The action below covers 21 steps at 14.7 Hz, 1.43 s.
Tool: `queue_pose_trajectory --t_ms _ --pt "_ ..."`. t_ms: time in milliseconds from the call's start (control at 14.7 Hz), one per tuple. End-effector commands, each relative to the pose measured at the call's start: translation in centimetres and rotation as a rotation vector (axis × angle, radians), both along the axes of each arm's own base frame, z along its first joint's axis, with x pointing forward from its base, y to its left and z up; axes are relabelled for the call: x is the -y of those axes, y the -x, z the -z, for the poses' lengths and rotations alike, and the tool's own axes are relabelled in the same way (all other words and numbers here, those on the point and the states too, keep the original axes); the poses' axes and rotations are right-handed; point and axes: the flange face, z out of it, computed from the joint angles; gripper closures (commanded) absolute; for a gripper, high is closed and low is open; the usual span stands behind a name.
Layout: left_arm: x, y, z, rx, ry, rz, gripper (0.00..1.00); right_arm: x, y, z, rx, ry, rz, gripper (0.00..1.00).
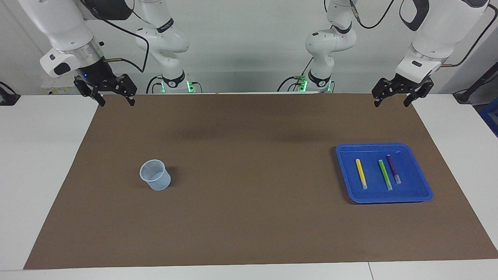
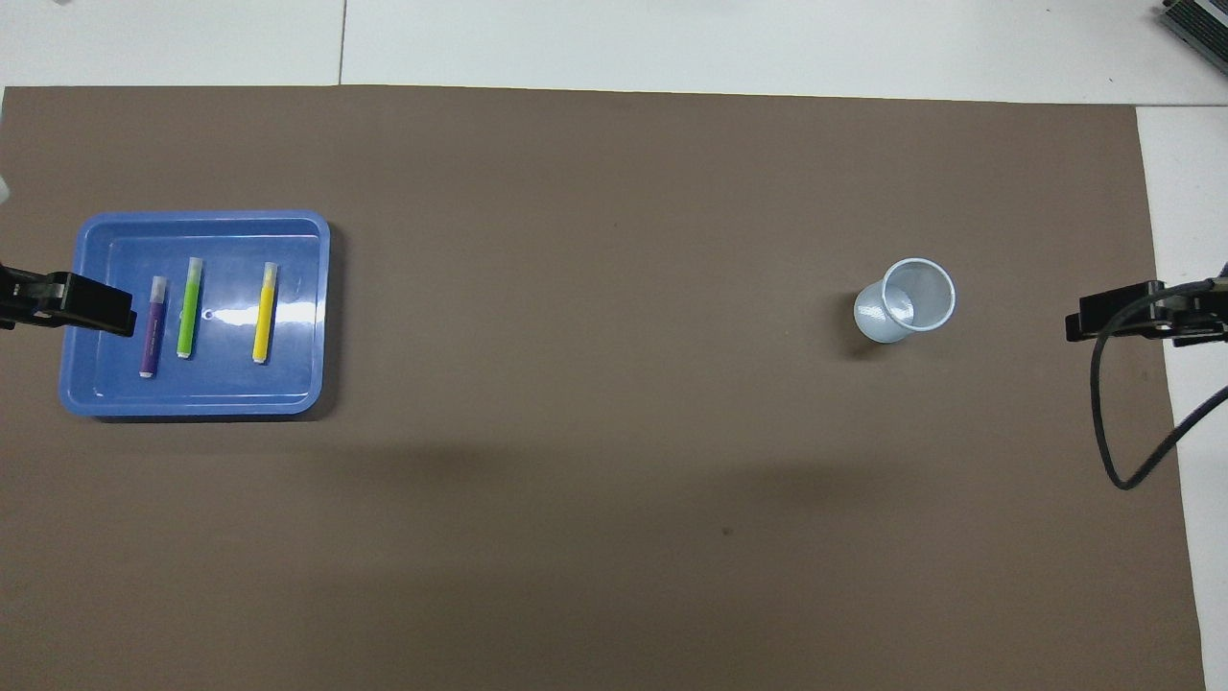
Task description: Transfer and insert pens with both arms
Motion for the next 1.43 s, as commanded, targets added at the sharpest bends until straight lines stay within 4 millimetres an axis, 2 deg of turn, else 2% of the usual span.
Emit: queue_pose_trajectory --t_ms 0,545,682,1022,1363 --pt "0.0 0.9 -0.1 0.005 0.006 -0.013 0.00 0.1 0.8 -0.3 0.012 -0.014 -0.007 0.00" --pt "0.0 0.9 -0.1 0.005 0.006 -0.013 0.00 -0.9 1.0 -0.5 0.015 -0.012 -0.027 0.00" --pt "0.0 0.9 -0.1 0.005 0.006 -0.013 0.00 -1.0 1.4 -0.5 -0.007 -0.015 -0.040 0.00" --pt "0.0 0.9 -0.1 0.005 0.006 -0.013 0.00 -2.4 2.8 -2.1 -0.014 -0.025 -0.056 0.00" --pt "0.0 0.9 -0.1 0.005 0.006 -0.013 0.00 -2.3 3.4 -2.2 -0.012 -0.024 -0.085 0.00"
